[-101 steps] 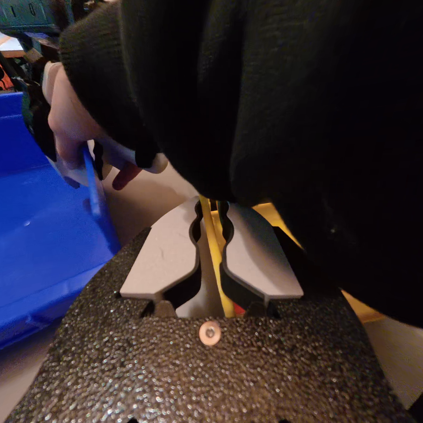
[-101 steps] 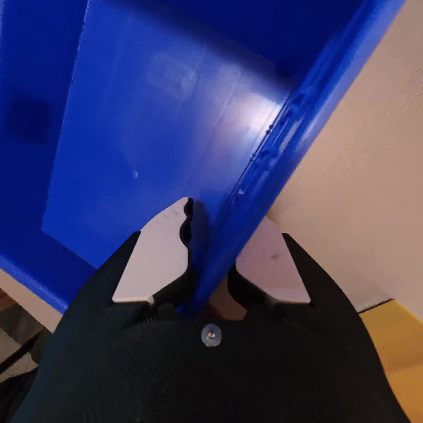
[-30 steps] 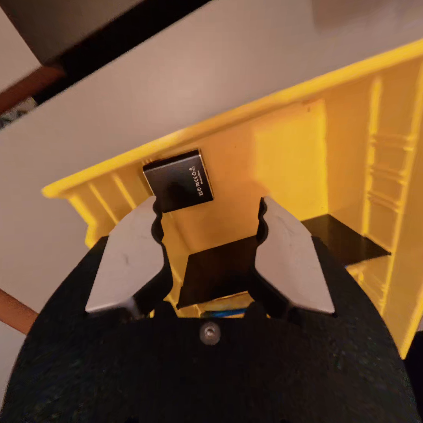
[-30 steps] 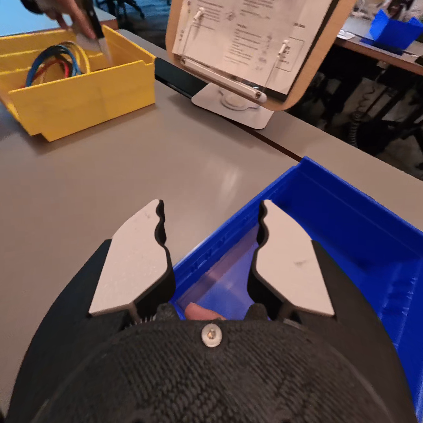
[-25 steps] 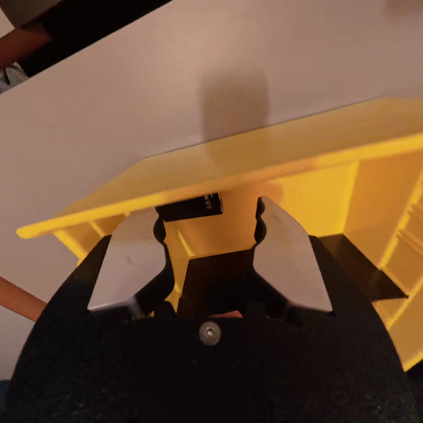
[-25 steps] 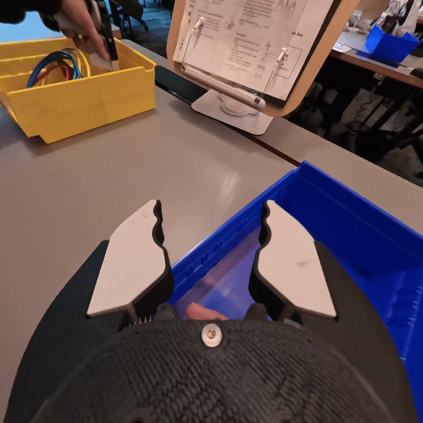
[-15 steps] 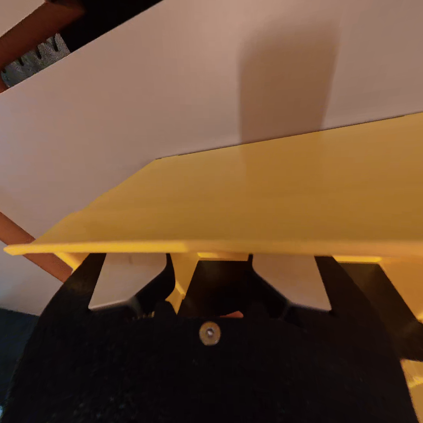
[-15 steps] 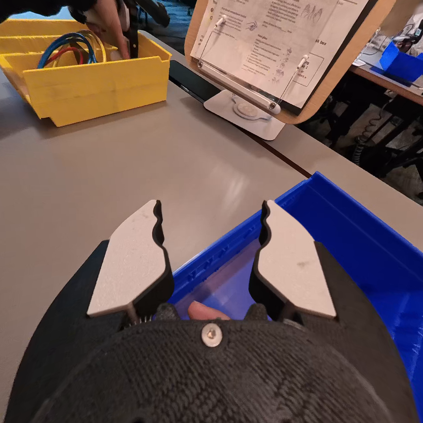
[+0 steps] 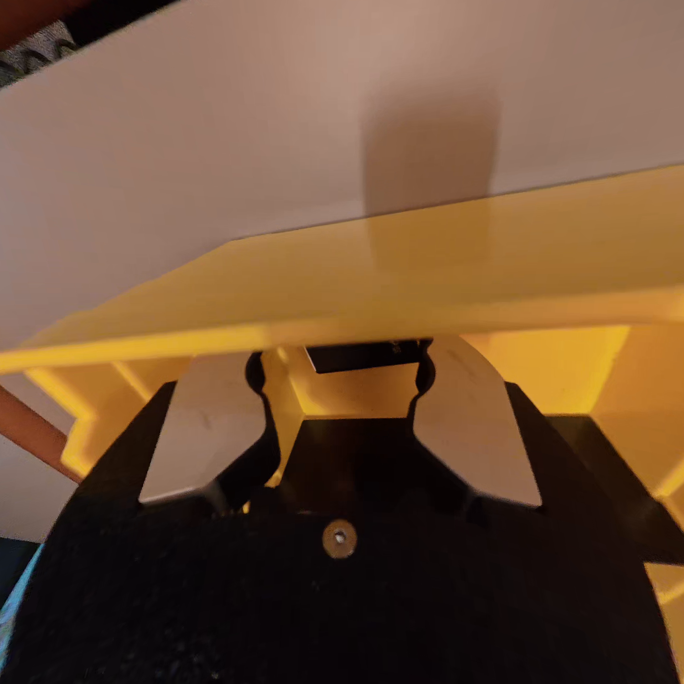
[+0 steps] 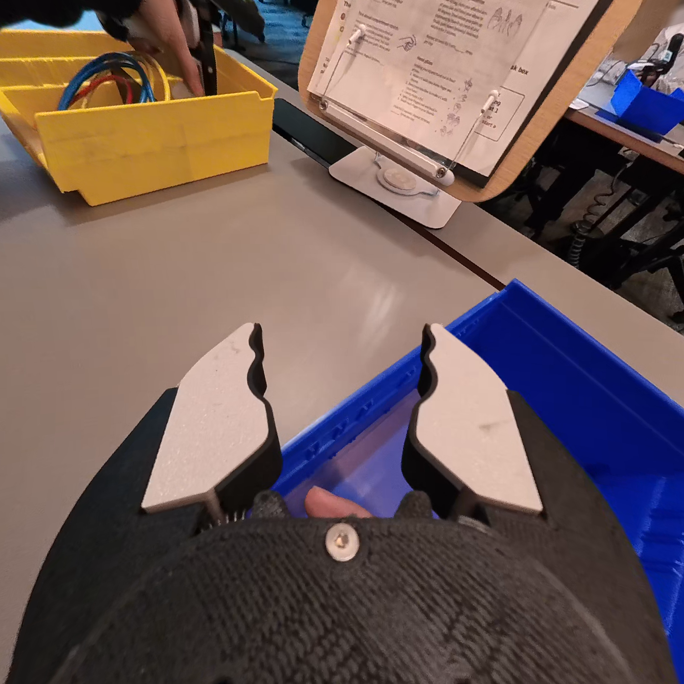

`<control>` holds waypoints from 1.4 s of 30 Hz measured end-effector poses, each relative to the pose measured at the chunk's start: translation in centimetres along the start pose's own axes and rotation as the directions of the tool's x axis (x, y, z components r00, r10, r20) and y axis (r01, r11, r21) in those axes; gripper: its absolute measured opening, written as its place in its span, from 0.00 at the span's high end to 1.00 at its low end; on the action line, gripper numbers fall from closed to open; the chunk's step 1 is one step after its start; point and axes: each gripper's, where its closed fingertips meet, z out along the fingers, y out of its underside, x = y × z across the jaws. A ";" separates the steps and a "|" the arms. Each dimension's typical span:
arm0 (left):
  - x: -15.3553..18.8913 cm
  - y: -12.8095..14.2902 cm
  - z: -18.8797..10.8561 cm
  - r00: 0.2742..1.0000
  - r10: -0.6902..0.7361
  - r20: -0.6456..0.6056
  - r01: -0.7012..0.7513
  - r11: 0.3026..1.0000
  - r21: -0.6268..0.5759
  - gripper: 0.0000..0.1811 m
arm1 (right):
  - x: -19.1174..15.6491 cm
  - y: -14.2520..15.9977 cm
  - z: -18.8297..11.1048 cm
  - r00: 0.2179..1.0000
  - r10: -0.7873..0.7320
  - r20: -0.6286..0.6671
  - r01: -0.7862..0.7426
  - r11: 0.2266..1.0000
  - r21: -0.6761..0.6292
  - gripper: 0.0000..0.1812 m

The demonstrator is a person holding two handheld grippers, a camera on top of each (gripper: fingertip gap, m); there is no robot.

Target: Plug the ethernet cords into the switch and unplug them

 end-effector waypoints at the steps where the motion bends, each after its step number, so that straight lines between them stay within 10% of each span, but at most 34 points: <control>1: 0.3 0.4 0.4 0.999 0.038 -0.029 -0.039 0.999 -0.025 0.58 | -0.2 -0.1 0.1 1.000 0.000 0.004 0.000 1.000 0.005 0.55; 7: 0.6 -0.9 -1.8 0.970 0.242 0.024 -0.243 0.962 0.124 0.62 | -1.4 -1.4 0.2 1.000 -0.030 0.003 0.030 0.999 0.037 0.54; 15: 8.9 0.7 -17.5 0.877 0.442 -0.189 -0.196 0.688 0.699 0.63 | -4.9 -6.2 1.6 0.998 -0.049 0.042 0.035 0.958 0.285 0.48; 22: 23.8 12.2 -22.3 0.434 0.778 -0.455 0.067 0.476 0.877 0.63 | -12.3 -9.8 3.8 0.982 -0.106 0.158 0.010 0.860 0.511 0.49; 28: 32.8 20.2 -20.3 -0.096 0.782 -0.615 0.272 0.615 0.740 0.63 | -17.0 -8.9 6.3 0.948 -0.299 0.113 0.199 0.829 0.523 0.49; 33: 36.0 22.6 -18.3 -0.288 0.713 -0.639 0.257 0.700 0.666 0.63 | -19.6 -7.2 7.0 0.905 -0.384 0.181 0.235 0.808 0.540 0.48; 35: 36.5 22.8 -17.9 -0.304 0.713 -0.632 0.261 0.701 0.664 0.63 | -19.9 -6.4 7.0 0.883 -0.439 0.167 0.290 0.790 0.541 0.65; 38: 36.8 22.5 -17.0 -0.229 0.756 -0.613 0.275 0.655 0.704 0.63 | -19.9 -5.4 7.1 0.871 -0.464 0.163 0.330 0.798 0.505 0.65; 42: 34.3 18.5 -15.9 0.148 0.805 -0.575 0.374 0.493 0.786 0.67 | -17.0 -3.8 7.9 0.883 -0.462 0.080 0.408 0.841 0.355 0.65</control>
